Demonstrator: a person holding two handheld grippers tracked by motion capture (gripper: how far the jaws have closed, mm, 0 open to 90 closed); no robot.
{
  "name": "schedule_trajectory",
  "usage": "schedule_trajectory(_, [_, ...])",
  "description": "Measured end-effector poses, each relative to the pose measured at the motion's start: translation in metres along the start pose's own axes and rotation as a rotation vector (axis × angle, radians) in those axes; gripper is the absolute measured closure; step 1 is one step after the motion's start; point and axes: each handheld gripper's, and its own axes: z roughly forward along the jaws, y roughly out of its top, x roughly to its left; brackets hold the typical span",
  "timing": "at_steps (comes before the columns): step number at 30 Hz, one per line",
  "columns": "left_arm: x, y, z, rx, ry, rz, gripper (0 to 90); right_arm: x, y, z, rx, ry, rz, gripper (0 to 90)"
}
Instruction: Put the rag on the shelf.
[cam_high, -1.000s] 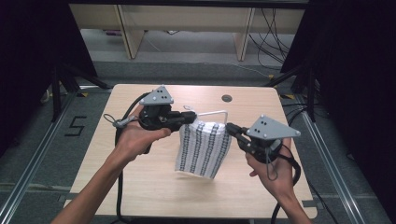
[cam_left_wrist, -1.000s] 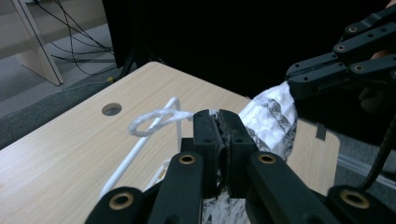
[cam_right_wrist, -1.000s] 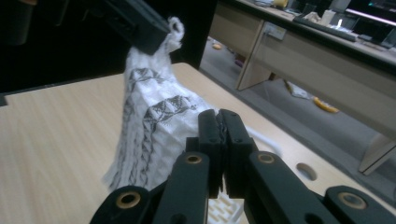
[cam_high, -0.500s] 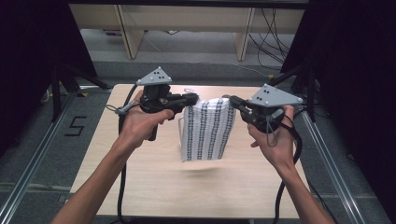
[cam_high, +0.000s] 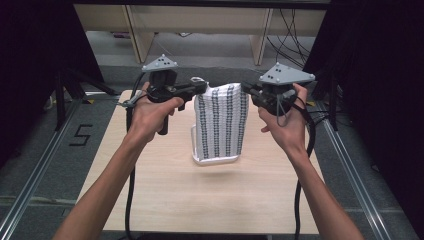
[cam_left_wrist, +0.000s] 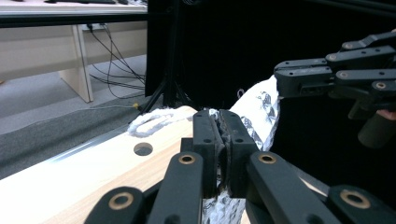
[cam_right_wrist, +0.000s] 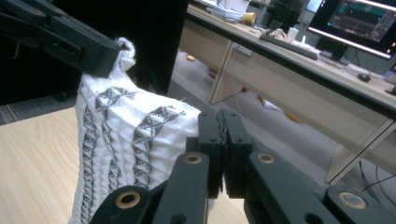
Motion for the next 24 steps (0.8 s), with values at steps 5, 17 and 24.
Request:
schedule_trajectory(5, [0.013, 0.002, 0.008, -0.008, 0.034, -0.035, 85.8, -0.009, 0.002, 0.019, 0.015, 0.004, 0.022, 88.7])
schedule_trajectory(17, [0.039, -0.005, 0.033, 0.009, 0.088, -0.089, 85.6, -0.027, -0.002, 0.07, 0.07, -0.015, 0.086, 88.5])
schedule_trajectory(24, [0.051, -0.011, 0.046, 0.038, 0.113, -0.115, 85.4, -0.035, -0.015, 0.094, 0.101, -0.003, 0.159, 88.3])
